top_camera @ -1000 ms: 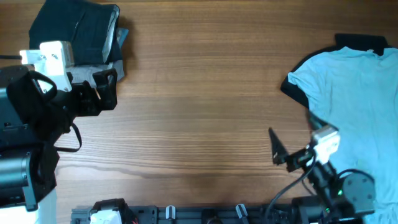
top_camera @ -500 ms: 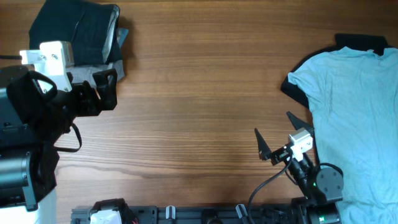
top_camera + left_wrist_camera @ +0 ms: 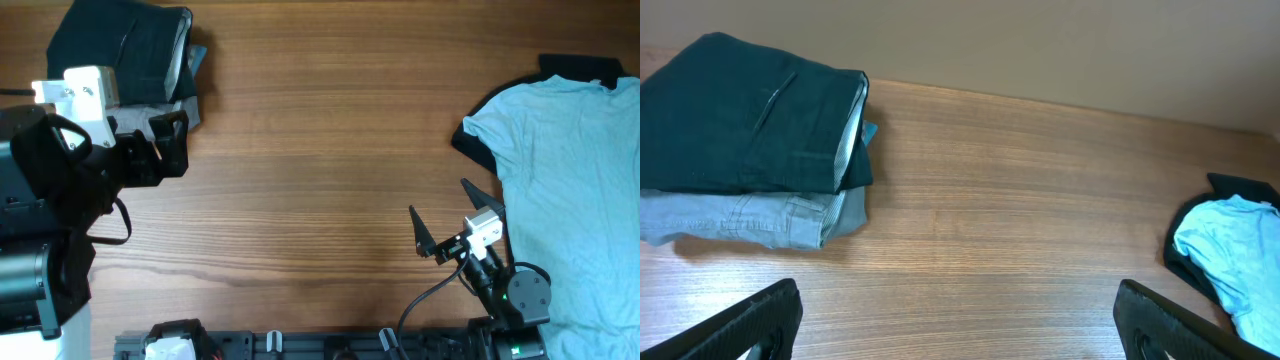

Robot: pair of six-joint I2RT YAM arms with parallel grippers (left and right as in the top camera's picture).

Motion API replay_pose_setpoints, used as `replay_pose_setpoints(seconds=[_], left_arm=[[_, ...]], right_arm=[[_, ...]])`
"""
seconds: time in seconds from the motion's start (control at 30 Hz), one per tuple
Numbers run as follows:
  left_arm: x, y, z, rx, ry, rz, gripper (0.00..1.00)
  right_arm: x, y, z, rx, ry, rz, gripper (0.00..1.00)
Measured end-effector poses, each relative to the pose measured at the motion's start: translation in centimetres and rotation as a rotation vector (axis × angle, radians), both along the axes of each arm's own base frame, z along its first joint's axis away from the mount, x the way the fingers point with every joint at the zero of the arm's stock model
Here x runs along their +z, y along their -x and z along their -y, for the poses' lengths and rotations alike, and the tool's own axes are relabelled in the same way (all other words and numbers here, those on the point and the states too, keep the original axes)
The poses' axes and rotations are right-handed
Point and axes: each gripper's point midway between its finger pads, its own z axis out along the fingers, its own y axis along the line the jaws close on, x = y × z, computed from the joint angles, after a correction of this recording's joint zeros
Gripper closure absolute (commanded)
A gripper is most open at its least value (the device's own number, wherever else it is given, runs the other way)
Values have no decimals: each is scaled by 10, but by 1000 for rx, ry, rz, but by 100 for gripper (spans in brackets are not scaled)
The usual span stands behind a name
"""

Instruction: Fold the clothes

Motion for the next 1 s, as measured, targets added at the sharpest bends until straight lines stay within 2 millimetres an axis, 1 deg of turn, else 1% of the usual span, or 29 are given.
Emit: replay_pose_setpoints(seconds=[0.53,0.67,0.7,0.73,0.87,0.93,0.97,1.0], left_arm=[[0,0,-1,4,-4,1,0],[5,-11,-6,26,-18,104,0],[2,-13,-6,38,-7,146,0],[-5,-11,-6,47,5,167,0],[-49,-4,-7,80,54,202,0],[-81,0,-6,91,74,219,0],[-101,4,-7,101,83,221,0],[-110,8,-6,103,89,224,0]], right_arm=[[0,0,0,0,0,0,0],[0,0,0,0,0,0,0],[0,0,0,0,0,0,0],[0,0,0,0,0,0,0],[-2,0,0,0,0,-3,0],[-2,0,0,0,1,-4,0],[-2,0,0,0,1,-5,0],[-2,0,0,0,1,-5,0]])
